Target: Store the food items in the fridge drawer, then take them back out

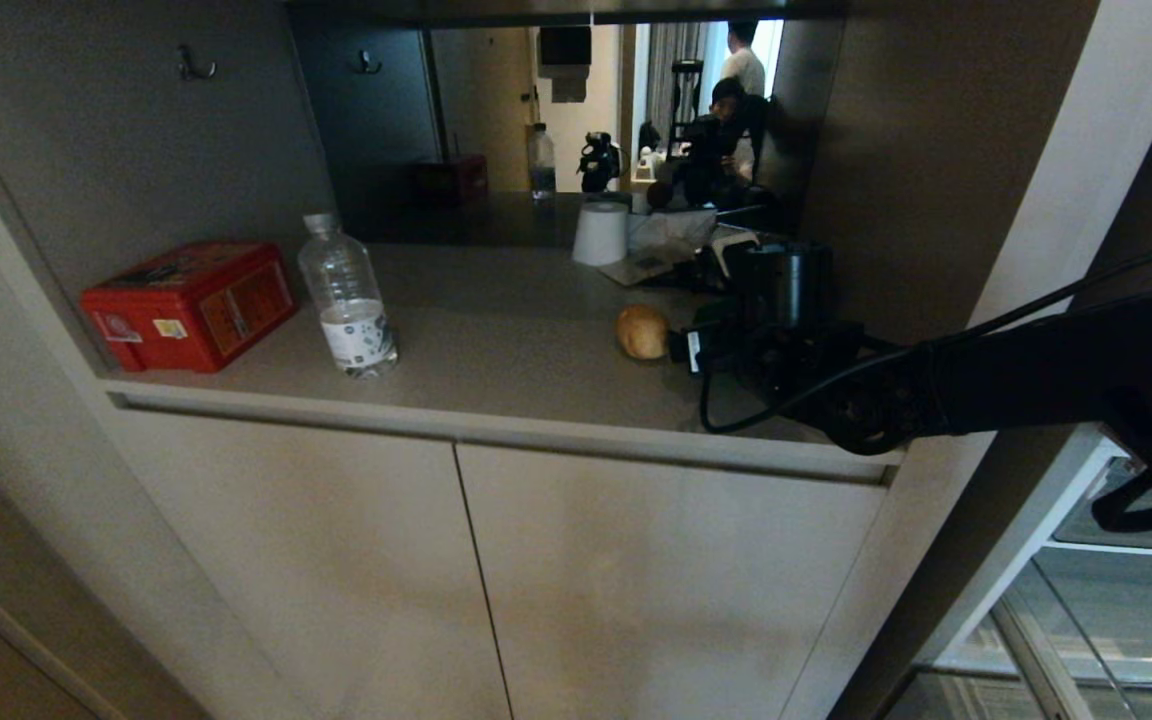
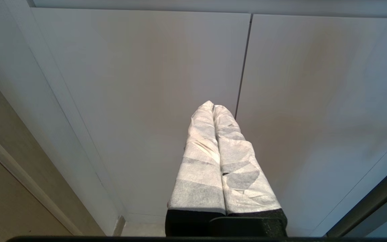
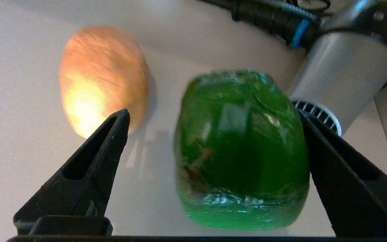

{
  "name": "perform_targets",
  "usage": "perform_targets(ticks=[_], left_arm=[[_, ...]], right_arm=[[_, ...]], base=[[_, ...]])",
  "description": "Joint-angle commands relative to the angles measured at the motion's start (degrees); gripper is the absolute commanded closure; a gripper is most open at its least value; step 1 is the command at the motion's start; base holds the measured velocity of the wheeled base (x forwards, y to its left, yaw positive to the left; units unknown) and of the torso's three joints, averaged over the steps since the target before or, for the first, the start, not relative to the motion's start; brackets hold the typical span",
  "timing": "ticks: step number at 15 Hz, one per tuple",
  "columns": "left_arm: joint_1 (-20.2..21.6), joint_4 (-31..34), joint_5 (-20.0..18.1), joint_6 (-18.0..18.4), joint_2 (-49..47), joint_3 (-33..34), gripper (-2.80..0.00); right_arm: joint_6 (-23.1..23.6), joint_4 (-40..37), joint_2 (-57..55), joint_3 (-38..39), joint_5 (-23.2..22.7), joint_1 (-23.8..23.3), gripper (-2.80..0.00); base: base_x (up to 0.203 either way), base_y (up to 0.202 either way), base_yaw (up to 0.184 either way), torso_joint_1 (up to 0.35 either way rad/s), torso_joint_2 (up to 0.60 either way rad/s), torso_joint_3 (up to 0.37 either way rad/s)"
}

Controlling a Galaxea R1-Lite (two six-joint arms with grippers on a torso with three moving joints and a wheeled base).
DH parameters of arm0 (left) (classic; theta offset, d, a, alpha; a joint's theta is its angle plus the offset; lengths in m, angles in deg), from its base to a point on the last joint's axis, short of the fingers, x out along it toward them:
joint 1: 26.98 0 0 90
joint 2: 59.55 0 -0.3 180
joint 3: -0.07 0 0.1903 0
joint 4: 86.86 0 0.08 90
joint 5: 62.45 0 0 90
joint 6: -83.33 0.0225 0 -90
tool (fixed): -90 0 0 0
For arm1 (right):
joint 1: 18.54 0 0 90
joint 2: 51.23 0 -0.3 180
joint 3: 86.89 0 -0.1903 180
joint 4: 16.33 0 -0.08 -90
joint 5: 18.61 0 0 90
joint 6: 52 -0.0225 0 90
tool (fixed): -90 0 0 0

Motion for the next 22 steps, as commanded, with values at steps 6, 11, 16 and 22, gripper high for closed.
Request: perform_targets(ticks=[6, 11, 16, 22], left_arm=[[0.0, 0.0, 0.0, 0.0, -0.1, 0.6, 0.00], [0.0, 0.0, 0.0, 0.0, 0.0, 0.6, 0.00], [0.0, 0.0, 0.0, 0.0, 0.0, 0.6, 0.00], [0.0, 0.0, 0.0, 0.0, -0.1, 0.6, 0.00]], right_arm=[[-0.2, 0.2, -0.6, 0.2, 0.1, -0.8, -2.80], [-0.2, 0.2, -0.7, 0.3, 0.1, -0.9, -2.80], [-0.3, 0.2, -0.5, 1.5, 0.1, -0.9, 0.00], [-0.7, 0.2, 3.1, 2.8, 0.2, -0.6, 0.00]], base=[[0.000, 0.000, 0.000, 0.000, 0.00, 0.000], [0.000, 0.000, 0.000, 0.000, 0.00, 0.000], [0.000, 0.000, 0.000, 0.000, 0.00, 0.000], [0.000, 0.000, 0.000, 0.000, 0.00, 0.000]])
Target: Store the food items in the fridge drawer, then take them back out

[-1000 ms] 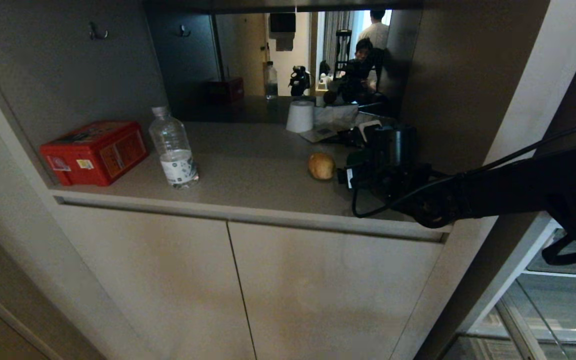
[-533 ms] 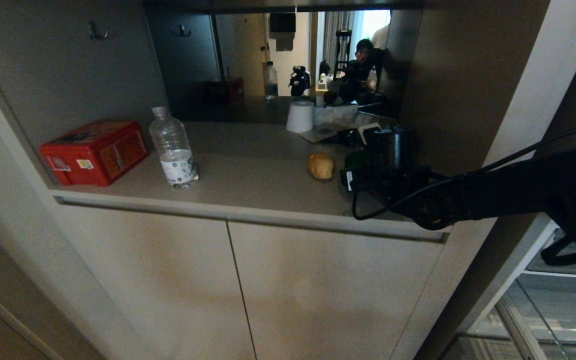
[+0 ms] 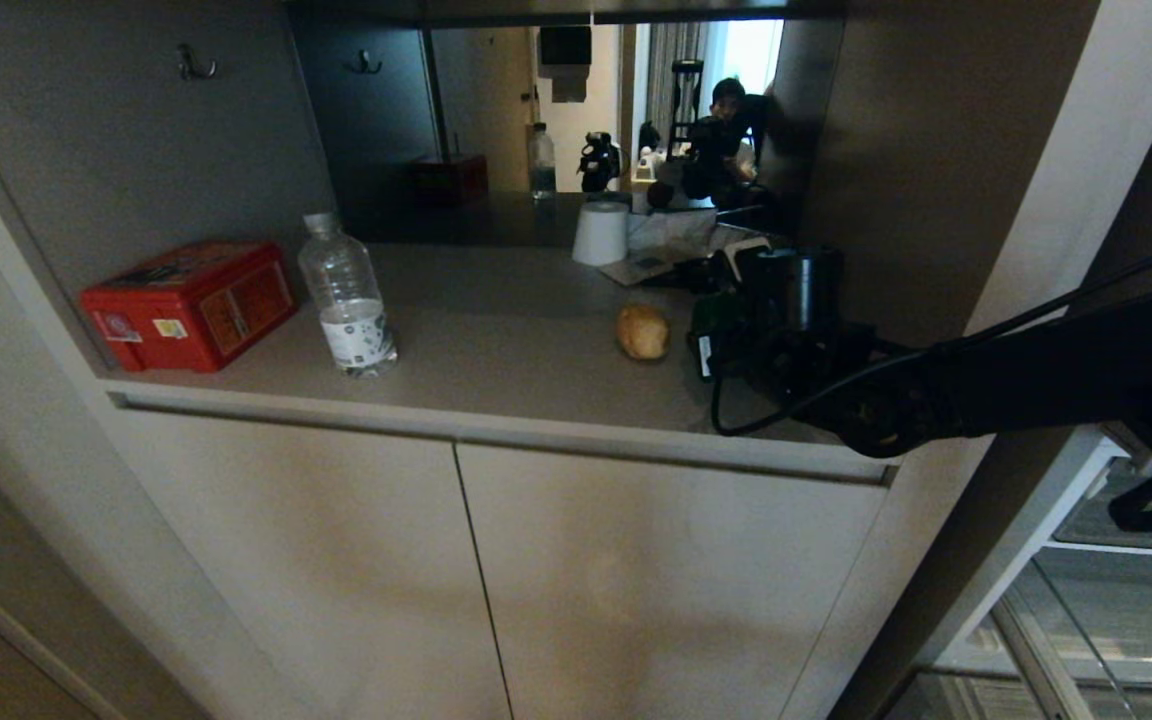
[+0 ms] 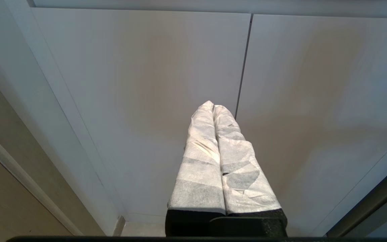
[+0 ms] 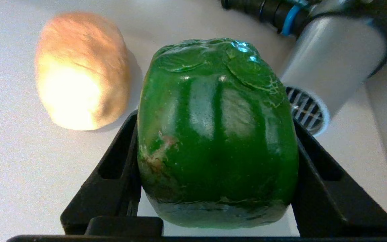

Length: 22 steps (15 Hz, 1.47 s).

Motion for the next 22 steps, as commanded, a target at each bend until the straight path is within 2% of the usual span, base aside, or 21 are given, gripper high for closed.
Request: perform_targets(ticks=[1, 3, 5, 11, 15, 18, 22], left_arm=[[0.0, 0.0, -0.1, 0.0, 0.0, 0.6, 0.00], [0.0, 0.0, 0.0, 0.0, 0.0, 0.6, 0.00], [0.0, 0.0, -0.1, 0.0, 0.0, 0.6, 0.00], [0.0, 0.0, 0.0, 0.0, 0.0, 0.6, 0.00], [0.0, 0.0, 0.0, 0.0, 0.0, 0.6, 0.00], [0.0, 0.0, -0.1, 0.0, 0.0, 0.6, 0.00], [0.0, 0.0, 0.0, 0.0, 0.0, 0.6, 0.00]], right_arm=[[0.0, 0.2, 3.3, 1.5, 0.1, 0.3, 0.00], [0.2, -0.1, 8.5, 6.3, 0.0, 1.2, 0.00], [0.3, -0.3, 15.3, 14.3, -0.4, 2.8, 0.00], [-0.7, -0.1, 41.7, 44.9, -2.7, 9.3, 0.00], [-2.3, 0.0, 58.8, 62.9, -3.2, 11.2, 0.00], [-2.7, 0.2, 62.5, 70.1, -3.2, 11.5, 0.00], [-2.3, 0.2, 65.8, 72.3, -2.9, 11.4, 0.00]], base=[[0.000, 0.000, 0.000, 0.000, 0.00, 0.000], [0.000, 0.000, 0.000, 0.000, 0.00, 0.000], [0.000, 0.000, 0.000, 0.000, 0.00, 0.000], [0.000, 0.000, 0.000, 0.000, 0.00, 0.000], [0.000, 0.000, 0.000, 0.000, 0.00, 0.000], [0.000, 0.000, 0.000, 0.000, 0.00, 0.000], [0.000, 0.000, 0.000, 0.000, 0.00, 0.000]])
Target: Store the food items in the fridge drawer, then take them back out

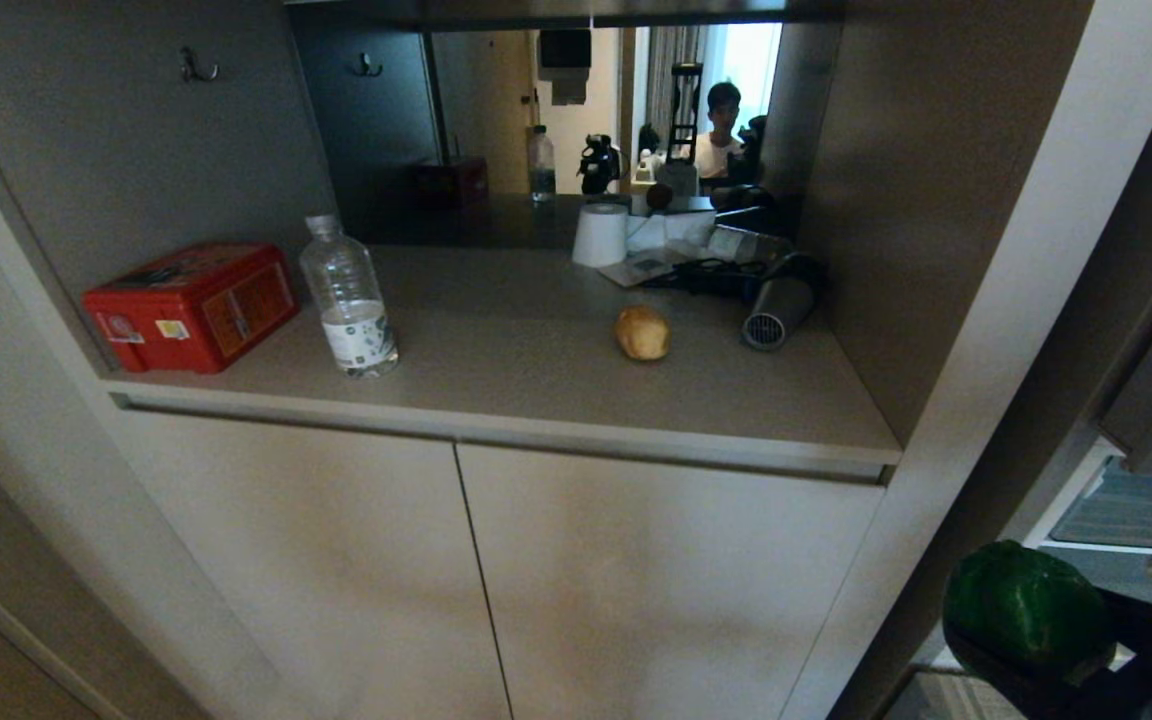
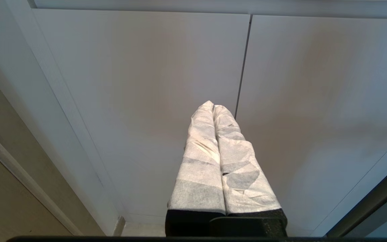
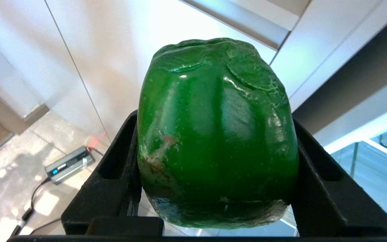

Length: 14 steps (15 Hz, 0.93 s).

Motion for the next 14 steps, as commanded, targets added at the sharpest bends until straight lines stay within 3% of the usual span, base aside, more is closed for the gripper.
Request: perform_targets(ticks=[1, 9, 14], left_arm=[[0.0, 0.0, 0.0, 0.0, 0.0, 0.6, 0.00], [0.0, 0.0, 0.0, 0.0, 0.0, 0.6, 0.00], [0.0, 0.0, -0.1, 0.0, 0.0, 0.6, 0.00]], right_arm=[[0.1, 0.1, 2.2, 0.9, 0.2, 0.0, 0.00], [0.2, 0.0, 3.7, 3.1, 0.5, -0.3, 0.00], [1.0, 0.1, 4.1, 5.8, 0.4, -0.3, 0.00]], base=[[0.000, 0.000, 0.000, 0.000, 0.00, 0.000], [0.000, 0.000, 0.000, 0.000, 0.00, 0.000], [0.001, 0.006, -0.153, 0.002, 0.00, 0.000]])
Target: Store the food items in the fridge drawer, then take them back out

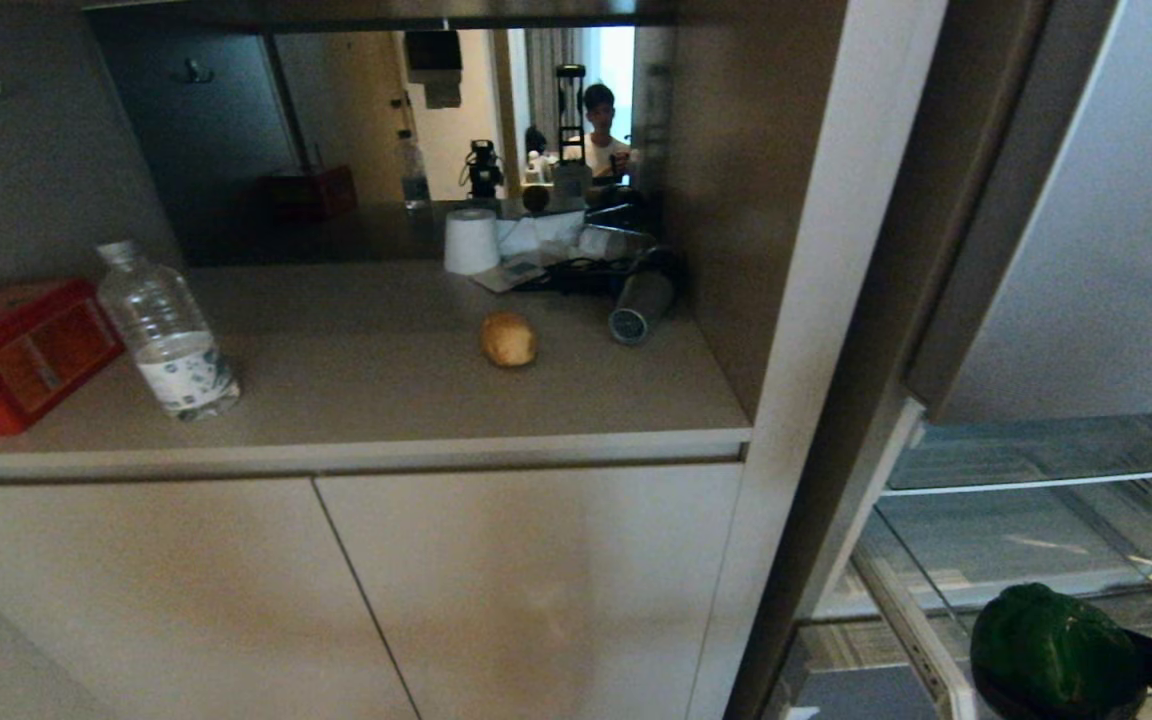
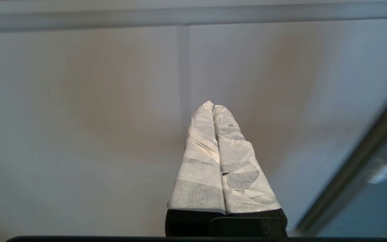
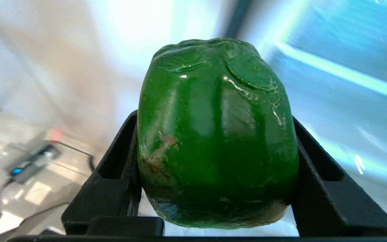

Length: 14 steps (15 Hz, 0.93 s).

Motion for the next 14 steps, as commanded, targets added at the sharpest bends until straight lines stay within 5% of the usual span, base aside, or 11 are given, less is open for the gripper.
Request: perform_targets(ticks=[1, 8, 14], left_arm=[[0.0, 0.0, -0.1, 0.0, 0.0, 0.6, 0.00], [0.0, 0.0, 0.0, 0.0, 0.0, 0.6, 0.00], [0.0, 0.0, -0.1, 0.0, 0.0, 0.6, 0.00]], right_arm=[[0.0, 0.2, -0.1, 0.6, 0.1, -0.1, 0.00], [-0.6, 5.1, -6.0, -1.7, 0.0, -3.8, 0.00], [-1.2, 15.0, -25.7, -7.5, -8.4, -16.0, 0.00]], base=[[-0.002, 0.006, -0.171, -0.002, 0.00, 0.006], [0.000, 0.008, -0.166, 0.003, 0.00, 0.002], [0.000, 0.001, -0.016, 0.000, 0.00, 0.000]])
